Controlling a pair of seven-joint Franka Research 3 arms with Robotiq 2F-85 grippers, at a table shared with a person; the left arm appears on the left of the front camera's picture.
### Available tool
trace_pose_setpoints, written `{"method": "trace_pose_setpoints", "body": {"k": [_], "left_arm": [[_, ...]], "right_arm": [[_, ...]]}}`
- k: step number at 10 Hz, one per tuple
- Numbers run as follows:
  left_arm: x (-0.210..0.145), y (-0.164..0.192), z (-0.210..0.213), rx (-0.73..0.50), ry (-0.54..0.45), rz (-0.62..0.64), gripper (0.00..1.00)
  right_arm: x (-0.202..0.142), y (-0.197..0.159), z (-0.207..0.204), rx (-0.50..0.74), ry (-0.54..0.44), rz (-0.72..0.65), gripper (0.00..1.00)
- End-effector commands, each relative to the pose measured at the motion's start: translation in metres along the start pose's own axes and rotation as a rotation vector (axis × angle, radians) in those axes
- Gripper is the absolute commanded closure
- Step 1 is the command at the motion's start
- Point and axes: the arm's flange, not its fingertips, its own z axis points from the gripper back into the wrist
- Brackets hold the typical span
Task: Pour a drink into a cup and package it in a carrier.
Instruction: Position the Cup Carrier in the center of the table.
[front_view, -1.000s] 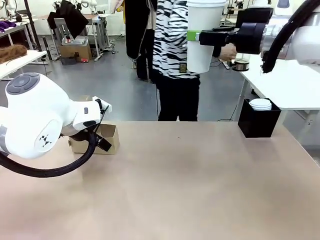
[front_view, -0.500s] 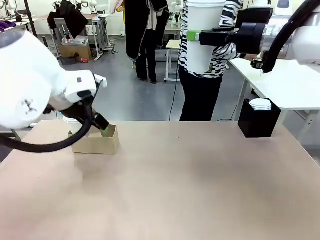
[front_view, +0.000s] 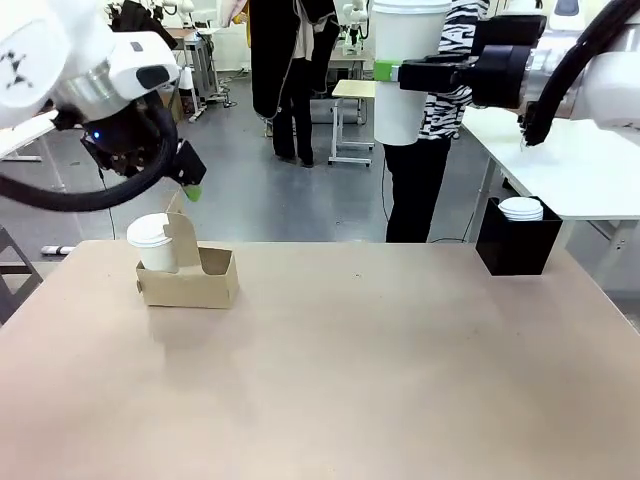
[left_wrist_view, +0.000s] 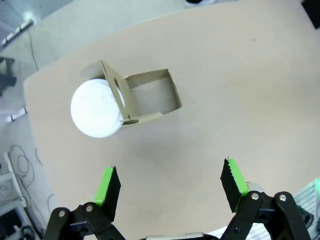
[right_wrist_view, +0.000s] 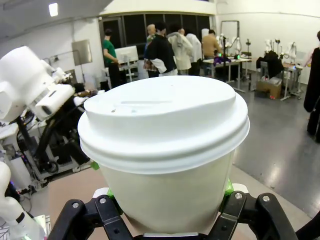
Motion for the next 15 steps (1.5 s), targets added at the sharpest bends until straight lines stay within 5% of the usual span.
{"method": "trace_pose_setpoints", "body": {"k": [1, 8, 9, 10, 11, 13, 14, 15], "left_arm": [[0.034, 0.005, -0.019, 0.004, 0.057, 0.083, 0.00], [0.070, 0.043, -0.097, 0.085, 0.201, 0.249, 0.00], [0.071, 0.046, -0.101, 0.096, 0.204, 0.257, 0.58], [0.070, 0.047, -0.104, 0.100, 0.204, 0.256, 0.60], [0.069, 0.046, -0.104, 0.100, 0.209, 0.261, 1.00], [0.068, 0.048, -0.103, 0.097, 0.205, 0.271, 1.00], [0.068, 0.050, -0.104, 0.094, 0.208, 0.276, 0.86], [0.069, 0.051, -0.106, 0.086, 0.210, 0.285, 0.96]], "right_arm": [[0.005, 0.000, -0.005, -0.001, -0.023, 0.011, 0.19], [0.005, 0.000, -0.005, -0.001, -0.023, 0.011, 0.19], [0.005, 0.000, -0.005, -0.001, -0.023, 0.011, 0.19], [0.005, 0.000, -0.005, -0.001, -0.023, 0.011, 0.19], [0.005, 0.000, -0.005, -0.001, -0.023, 0.011, 0.19], [0.005, 0.000, -0.005, -0.001, -0.023, 0.011, 0.19], [0.005, 0.000, -0.005, -0.001, -0.023, 0.011, 0.19], [0.005, 0.000, -0.005, -0.001, -0.023, 0.011, 0.19]]}}
